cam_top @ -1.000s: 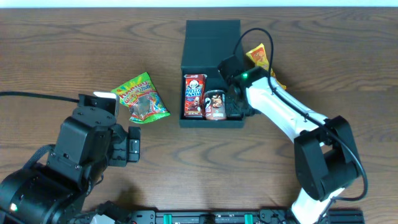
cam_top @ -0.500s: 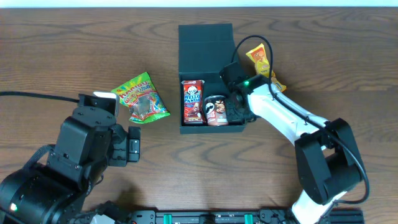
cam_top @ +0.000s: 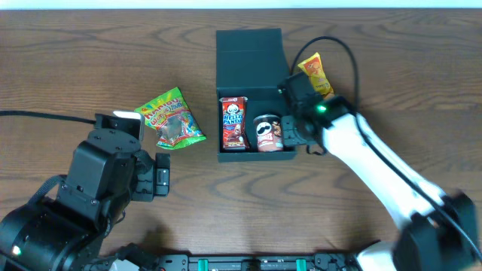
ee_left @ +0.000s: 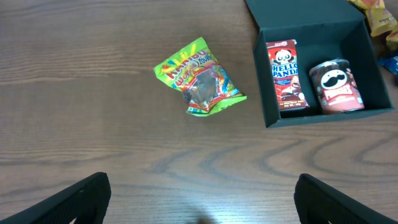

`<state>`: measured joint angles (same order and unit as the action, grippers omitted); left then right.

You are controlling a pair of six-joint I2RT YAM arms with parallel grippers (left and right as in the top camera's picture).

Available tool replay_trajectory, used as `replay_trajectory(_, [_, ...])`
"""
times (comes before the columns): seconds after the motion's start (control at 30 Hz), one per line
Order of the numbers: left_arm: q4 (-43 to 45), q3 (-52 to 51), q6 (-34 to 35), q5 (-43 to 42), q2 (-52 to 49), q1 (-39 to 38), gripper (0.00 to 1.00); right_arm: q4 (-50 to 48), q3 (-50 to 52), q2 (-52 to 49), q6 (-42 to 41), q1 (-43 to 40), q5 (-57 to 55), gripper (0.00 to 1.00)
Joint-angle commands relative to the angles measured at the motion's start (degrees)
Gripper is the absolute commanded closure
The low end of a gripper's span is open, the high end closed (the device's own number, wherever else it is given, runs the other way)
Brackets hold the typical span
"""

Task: Pack container
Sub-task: 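Release the can beside the Hello Panda box and withdraw right gripper, then grasp the blue snack bar with the right gripper and lift it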

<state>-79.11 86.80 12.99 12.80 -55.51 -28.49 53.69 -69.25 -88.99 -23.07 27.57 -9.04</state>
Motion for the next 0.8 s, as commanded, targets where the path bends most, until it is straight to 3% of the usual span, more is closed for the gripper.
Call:
replay_trajectory(0.0, [-0.2, 0.0, -1.2, 0.2, 0.2, 0.4, 0.05, 1.8, -0.3, 5.8, -0.7, 0.2, -0.7, 0.82])
replay_trajectory(0.07, [-0.2, 0.0, -1.2, 0.2, 0.2, 0.4, 0.05, 3.6, -0.3, 8.9, -0.9, 0.1, -1.6, 0.98])
replay_trajectory(0.13, [-0.2, 0.0, -1.2, 0.2, 0.2, 0.4, 0.05, 6.1, -0.2, 11.5, -2.6, -0.5, -7.2, 0.98])
replay_trajectory(0.2, [-0.2, 0.0, -1.2, 0.2, 0.2, 0.4, 0.05, 8.2, -0.2, 12.6, -1.7, -1.5, -11.4, 0.65])
replay_trajectory(0.33, [-0.2, 0.0, -1.2, 0.2, 0.2, 0.4, 0.05, 6.9, 0.4, 12.1, 14.6, -4.2, -5.4, 0.54])
replay_trajectory(0.4, [-0.2, 0.0, -1.2, 0.2, 0.2, 0.4, 0.05, 3.6, 1.6, 11.5, 22.7, -5.8, 1.2, 0.32])
replay_trajectory(0.43, [-0.2, 0.0, -1.2, 0.2, 0.2, 0.4, 0.05, 2.4, 2.2, 11.3, 24.8, -6.7, 2.3, 0.27])
replay_trajectory(0.57, [-0.2, 0.0, -1.2, 0.2, 0.2, 0.4, 0.05, -0.8, 3.6, 8.9, 28.8, -10.6, -1.6, 0.14])
replay_trajectory(0.67, [-0.2, 0.0, -1.2, 0.2, 0.2, 0.4, 0.05, -1.1, 3.6, 6.7, 33.0, -12.5, -4.3, 0.14])
replay_trajectory(0.77, [-0.2, 0.0, -1.2, 0.2, 0.2, 0.4, 0.05, -1.1, 3.6, 4.1, 42.8, -13.8, -1.1, 0.15])
